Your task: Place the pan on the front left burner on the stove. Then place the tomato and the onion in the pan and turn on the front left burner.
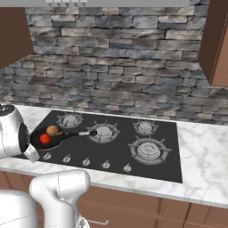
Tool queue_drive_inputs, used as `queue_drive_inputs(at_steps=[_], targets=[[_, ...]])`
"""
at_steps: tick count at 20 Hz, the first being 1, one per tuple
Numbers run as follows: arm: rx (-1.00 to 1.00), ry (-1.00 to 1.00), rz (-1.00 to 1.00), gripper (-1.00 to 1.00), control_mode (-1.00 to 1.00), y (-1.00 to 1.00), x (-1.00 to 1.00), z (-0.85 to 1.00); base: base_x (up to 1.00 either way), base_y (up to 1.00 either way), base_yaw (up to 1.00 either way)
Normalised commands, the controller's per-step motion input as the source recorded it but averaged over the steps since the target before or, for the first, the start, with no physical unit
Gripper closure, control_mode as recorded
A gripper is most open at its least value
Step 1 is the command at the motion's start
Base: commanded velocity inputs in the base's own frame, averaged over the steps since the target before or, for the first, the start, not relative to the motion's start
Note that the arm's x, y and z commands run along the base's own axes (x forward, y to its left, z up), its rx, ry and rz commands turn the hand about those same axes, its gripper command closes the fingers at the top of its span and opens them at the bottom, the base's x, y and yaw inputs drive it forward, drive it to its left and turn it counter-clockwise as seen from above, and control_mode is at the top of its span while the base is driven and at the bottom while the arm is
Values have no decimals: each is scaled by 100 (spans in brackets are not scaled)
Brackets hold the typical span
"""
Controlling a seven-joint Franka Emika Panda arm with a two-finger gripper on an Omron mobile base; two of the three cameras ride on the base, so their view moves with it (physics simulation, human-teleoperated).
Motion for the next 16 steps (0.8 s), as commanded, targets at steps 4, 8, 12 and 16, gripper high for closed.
queue_drive_inputs(at_steps=[4,8,12,16], targets=[[0,-8,0,-100,-100,-1,-1,-2,0,0,0],[-4,0,0,-100,-100,0,2,2,0,0,0],[-4,0,0,-100,-100,0,0,24,0,0,0],[-12,7,0,-100,-100,0,0,18,0,0,0]])
